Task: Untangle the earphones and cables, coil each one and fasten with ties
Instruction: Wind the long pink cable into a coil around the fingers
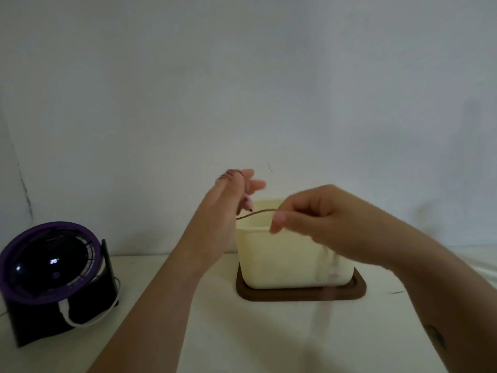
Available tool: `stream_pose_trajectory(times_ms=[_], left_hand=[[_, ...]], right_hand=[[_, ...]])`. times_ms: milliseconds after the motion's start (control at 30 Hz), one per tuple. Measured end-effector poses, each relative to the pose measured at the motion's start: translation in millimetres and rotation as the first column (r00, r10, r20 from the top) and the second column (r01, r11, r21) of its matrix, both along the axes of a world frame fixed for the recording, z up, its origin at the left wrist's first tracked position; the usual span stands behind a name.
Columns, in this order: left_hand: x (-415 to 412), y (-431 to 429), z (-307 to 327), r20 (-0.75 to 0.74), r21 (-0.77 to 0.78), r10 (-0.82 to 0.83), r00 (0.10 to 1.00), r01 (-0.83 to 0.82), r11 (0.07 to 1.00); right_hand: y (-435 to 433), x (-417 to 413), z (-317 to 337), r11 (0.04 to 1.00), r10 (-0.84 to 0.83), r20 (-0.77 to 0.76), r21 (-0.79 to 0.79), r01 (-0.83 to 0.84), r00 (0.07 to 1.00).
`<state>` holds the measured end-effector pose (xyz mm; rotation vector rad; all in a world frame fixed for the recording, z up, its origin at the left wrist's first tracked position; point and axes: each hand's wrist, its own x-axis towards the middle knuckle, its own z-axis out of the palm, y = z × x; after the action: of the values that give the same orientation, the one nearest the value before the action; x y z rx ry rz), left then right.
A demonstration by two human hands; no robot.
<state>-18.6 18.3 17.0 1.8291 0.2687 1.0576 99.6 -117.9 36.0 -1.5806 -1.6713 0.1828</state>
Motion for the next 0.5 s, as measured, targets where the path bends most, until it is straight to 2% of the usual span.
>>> stream_pose_trajectory(times_ms=[33,67,133,167,200,300,433,500], left_hand=[[0.4,0.2,-2.2,-0.144,0.119,0.052,0.988,-0.035,0.992],[-0.5,-1.0,-3.1,-0.268,0.169,0.054,0.962,-0.008,0.986],[-2.6,-3.2,-3.5,-0.438,0.119,-0.06,0.897,0.125,0.985],[-4.8,-4.0,-3.1,-0.47,0.064,-0.143,0.871,0.196,0.979],[-7.6,-5.3,-1.5,-0.458,0.001,-0.233,0.858,0.263,0.965],[-16.4,-6.2,5.5,-0.269,-0.188,-0.469,0.841,0.432,0.882],[-19.4,-10.7,14.1,0.0,-0.405,-0.648,0.762,0.592,0.696],[-17.7,-15.3,16.4,0.135,-0.474,-0.662,0.737,0.635,0.61]], right_hand=[[-2.5,0.8,2.5,0.997,-0.044,0.017,0.068,0.043,0.999],[-4.8,1.8,4.7,0.989,-0.085,0.028,0.125,0.081,0.996],[-5.8,5.0,6.6,0.972,-0.135,0.015,0.193,0.13,0.991],[-5.1,7.5,6.1,0.966,-0.15,0.001,0.212,0.146,0.989],[-4.2,9.8,5.0,0.96,-0.162,-0.02,0.228,0.162,0.987],[2.9,17.5,-1.3,0.949,-0.16,-0.102,0.257,0.182,0.982],[15.9,18.4,-14.6,0.982,-0.088,-0.093,0.161,0.103,0.992],[19.2,16.3,-17.9,0.99,-0.056,-0.086,0.123,0.066,0.995]])
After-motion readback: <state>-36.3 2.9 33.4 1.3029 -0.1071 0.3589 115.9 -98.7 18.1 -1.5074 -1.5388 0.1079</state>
